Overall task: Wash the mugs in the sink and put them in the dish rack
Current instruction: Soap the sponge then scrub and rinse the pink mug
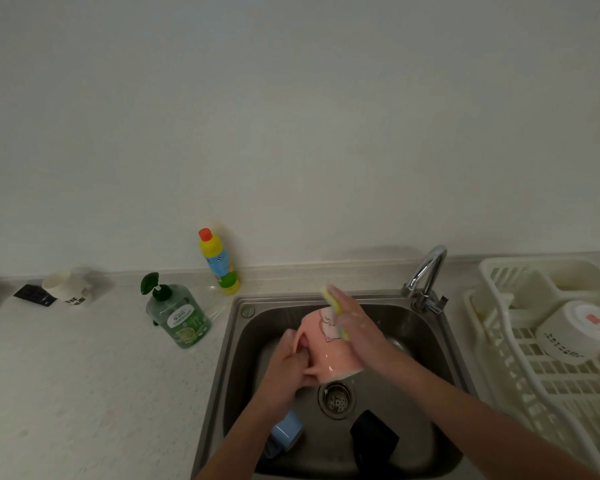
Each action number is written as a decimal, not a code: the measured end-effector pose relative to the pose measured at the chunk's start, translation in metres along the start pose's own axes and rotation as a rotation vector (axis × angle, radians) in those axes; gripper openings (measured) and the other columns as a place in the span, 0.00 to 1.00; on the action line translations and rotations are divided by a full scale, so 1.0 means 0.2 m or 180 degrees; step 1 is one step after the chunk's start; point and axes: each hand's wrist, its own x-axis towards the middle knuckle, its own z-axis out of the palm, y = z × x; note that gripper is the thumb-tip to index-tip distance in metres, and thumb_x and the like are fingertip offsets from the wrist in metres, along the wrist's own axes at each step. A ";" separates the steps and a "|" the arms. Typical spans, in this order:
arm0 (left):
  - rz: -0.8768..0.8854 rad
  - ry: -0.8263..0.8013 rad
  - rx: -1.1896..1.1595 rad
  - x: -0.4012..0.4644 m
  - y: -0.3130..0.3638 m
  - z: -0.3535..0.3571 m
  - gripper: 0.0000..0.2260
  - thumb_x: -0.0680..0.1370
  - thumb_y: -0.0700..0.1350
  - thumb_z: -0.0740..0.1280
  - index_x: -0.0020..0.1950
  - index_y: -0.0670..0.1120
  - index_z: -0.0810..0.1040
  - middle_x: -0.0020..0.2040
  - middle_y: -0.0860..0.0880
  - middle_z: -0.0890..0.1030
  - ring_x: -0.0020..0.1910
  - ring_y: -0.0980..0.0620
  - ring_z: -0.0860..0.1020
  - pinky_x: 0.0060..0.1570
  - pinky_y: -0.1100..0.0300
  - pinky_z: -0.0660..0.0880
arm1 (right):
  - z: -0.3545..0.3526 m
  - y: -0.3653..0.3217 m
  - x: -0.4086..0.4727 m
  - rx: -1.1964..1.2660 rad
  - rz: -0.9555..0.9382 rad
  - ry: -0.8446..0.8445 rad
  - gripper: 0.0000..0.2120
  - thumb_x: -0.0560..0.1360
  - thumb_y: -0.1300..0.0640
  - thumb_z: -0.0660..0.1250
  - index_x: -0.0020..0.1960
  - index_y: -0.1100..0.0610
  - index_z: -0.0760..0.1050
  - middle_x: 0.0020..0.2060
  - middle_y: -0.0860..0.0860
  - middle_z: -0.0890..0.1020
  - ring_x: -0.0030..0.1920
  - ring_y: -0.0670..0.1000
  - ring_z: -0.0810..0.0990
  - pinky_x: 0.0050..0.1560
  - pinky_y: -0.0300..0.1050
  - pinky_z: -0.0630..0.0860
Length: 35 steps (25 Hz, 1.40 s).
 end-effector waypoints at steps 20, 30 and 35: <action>-0.0041 0.0364 -0.0114 0.04 0.00 0.06 0.09 0.78 0.32 0.56 0.56 0.39 0.69 0.53 0.35 0.77 0.49 0.43 0.80 0.51 0.38 0.80 | 0.14 -0.02 -0.10 -0.1322 -0.0871 -0.0540 0.17 0.76 0.55 0.61 0.62 0.48 0.79 0.77 0.54 0.61 0.78 0.65 0.53 0.72 0.63 0.63; -0.0236 0.0371 -0.0600 0.00 -0.03 0.03 0.12 0.77 0.30 0.56 0.57 0.40 0.70 0.53 0.40 0.80 0.50 0.42 0.82 0.48 0.45 0.82 | 0.09 0.01 -0.11 0.0276 0.0495 -0.0687 0.26 0.83 0.56 0.56 0.78 0.42 0.56 0.78 0.48 0.59 0.75 0.52 0.63 0.70 0.46 0.66; 0.0051 0.0297 0.0312 0.05 -0.02 0.03 0.07 0.79 0.33 0.55 0.53 0.41 0.69 0.47 0.41 0.76 0.45 0.46 0.78 0.49 0.44 0.82 | 0.19 0.01 -0.08 -0.1454 -0.1098 -0.0316 0.21 0.79 0.52 0.57 0.69 0.54 0.75 0.77 0.54 0.62 0.79 0.62 0.50 0.74 0.65 0.59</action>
